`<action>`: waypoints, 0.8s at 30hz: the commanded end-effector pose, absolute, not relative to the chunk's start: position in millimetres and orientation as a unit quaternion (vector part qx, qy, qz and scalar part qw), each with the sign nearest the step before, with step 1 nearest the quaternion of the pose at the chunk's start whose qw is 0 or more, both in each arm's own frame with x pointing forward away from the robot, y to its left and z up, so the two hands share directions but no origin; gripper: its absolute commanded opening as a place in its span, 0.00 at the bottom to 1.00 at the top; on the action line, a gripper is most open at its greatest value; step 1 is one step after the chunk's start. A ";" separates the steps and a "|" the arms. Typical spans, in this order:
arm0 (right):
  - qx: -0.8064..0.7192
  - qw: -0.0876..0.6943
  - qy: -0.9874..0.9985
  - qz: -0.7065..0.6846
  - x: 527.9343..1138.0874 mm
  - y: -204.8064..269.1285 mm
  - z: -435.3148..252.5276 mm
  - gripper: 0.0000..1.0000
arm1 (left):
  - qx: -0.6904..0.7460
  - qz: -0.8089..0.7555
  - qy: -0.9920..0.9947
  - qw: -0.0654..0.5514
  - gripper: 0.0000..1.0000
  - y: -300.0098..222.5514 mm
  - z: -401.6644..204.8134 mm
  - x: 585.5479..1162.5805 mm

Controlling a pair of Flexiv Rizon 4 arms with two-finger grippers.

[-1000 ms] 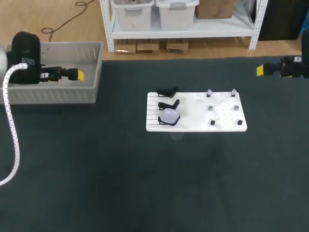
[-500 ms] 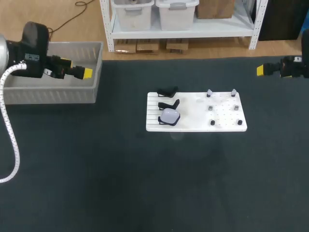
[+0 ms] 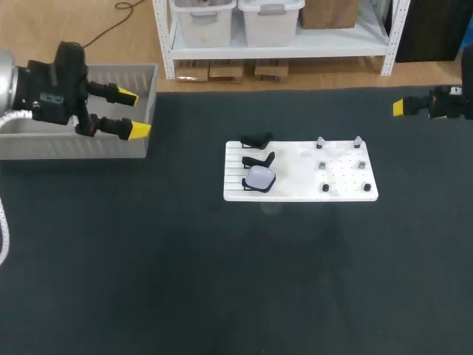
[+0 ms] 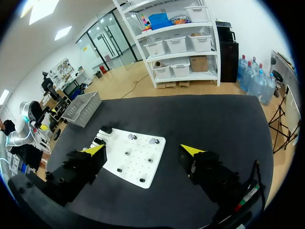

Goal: Pick up each earbud case from the left stands, insert the matching earbuds, close the lid, and place the case in the box.

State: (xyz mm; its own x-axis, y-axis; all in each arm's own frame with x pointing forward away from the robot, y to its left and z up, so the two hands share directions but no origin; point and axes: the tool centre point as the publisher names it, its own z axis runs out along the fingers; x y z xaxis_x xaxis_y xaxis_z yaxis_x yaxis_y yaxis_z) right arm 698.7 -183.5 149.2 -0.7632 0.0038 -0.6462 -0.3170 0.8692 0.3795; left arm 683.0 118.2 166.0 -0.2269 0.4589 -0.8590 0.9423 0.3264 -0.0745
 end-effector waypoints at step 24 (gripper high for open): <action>-0.087 0.333 0.908 0.241 698.8 -183.8 149.1 1.00 | 0.626 -0.356 0.611 0.328 1.00 58.9 104.4 691.8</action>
State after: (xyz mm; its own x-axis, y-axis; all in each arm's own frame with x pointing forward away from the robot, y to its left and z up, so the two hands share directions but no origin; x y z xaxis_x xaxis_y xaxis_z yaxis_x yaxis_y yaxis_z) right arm 698.7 -183.5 149.2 -0.7632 0.0039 -0.6462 -0.3170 0.8692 0.3796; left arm 686.5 63.1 108.4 -0.0037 0.5297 -0.8482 1.0000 0.0016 -0.0034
